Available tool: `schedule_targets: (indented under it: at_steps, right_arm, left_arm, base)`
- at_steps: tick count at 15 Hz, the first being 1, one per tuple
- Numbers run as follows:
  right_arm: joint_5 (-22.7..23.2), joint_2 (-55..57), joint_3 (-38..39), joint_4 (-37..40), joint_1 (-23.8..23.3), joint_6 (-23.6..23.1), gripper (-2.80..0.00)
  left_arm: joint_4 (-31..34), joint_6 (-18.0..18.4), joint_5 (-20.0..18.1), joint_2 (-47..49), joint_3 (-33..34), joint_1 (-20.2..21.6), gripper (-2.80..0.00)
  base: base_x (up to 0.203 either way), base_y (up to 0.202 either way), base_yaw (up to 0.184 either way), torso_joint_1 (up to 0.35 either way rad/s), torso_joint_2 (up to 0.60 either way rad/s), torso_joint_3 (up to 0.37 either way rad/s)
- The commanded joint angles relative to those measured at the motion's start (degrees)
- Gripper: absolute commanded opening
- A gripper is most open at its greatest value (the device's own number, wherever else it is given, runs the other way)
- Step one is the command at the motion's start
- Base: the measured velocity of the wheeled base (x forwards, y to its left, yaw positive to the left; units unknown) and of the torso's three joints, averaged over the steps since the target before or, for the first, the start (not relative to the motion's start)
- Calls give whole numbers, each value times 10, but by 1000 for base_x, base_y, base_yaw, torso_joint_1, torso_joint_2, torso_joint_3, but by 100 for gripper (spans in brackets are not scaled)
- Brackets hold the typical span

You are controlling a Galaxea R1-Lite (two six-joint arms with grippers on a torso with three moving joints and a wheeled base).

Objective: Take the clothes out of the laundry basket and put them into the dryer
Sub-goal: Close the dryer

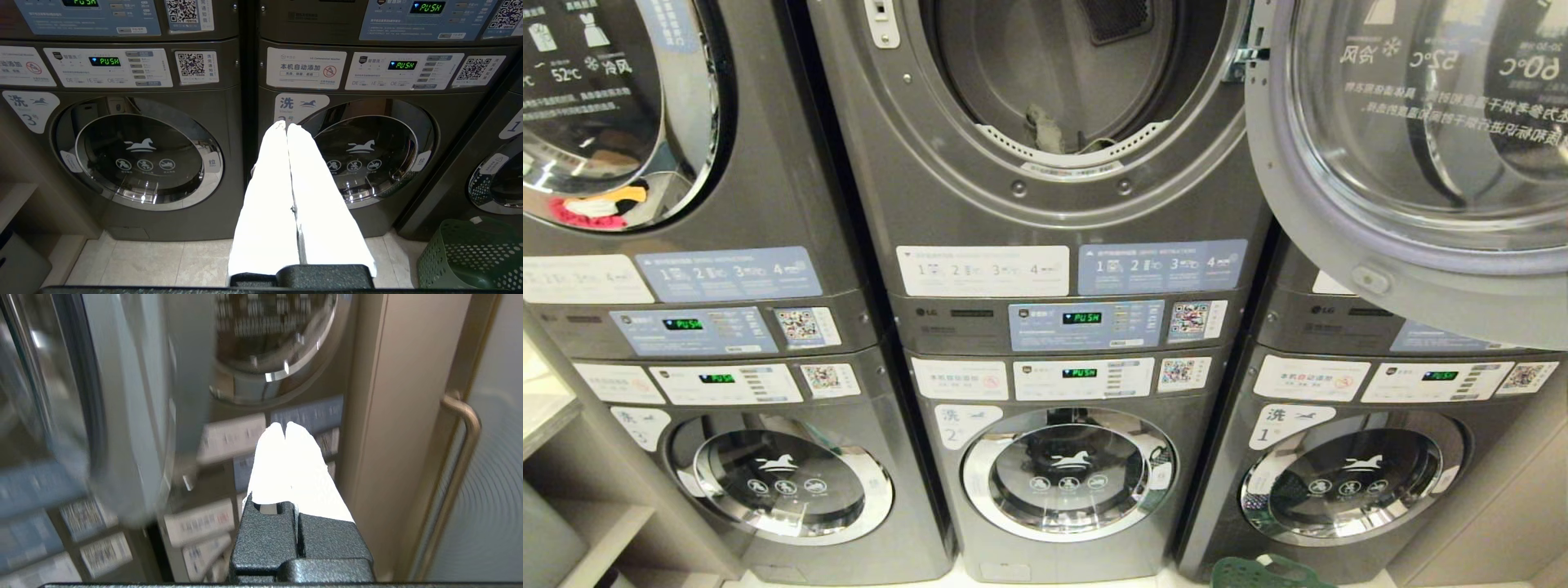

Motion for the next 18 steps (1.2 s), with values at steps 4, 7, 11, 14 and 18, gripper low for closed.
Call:
schedule_targets:
  at_steps: [4, 7, 11, 14, 18]
  right_arm:
    - [-1, 74, -32, -20, 0, -3, -280]
    - [0, 75, -33, -20, 0, -1, -280]
    - [81, 76, -31, -20, 4, 5, -280]
    - [140, 68, -26, -20, 4, 6, -280]
    - [215, 28, -5, -16, 4, 4, -280]
  left_arm:
    - [0, 0, 1, 0, 1, 0, -280]
    - [0, 0, 1, 0, 1, 0, -280]
    - [0, 0, 1, 0, 1, 0, -280]
    - [0, 0, 1, 0, 1, 0, -280]
    - [0, 0, 1, 0, 1, 0, -280]
  base:
    - [0, 0, 0, 0, 0, 0]
    - [0, 0, 0, 0, 0, 0]
    - [0, 0, 0, 0, 0, 0]
    - [0, 0, 0, 0, 0, 0]
    - [0, 0, 0, 0, 0, 0]
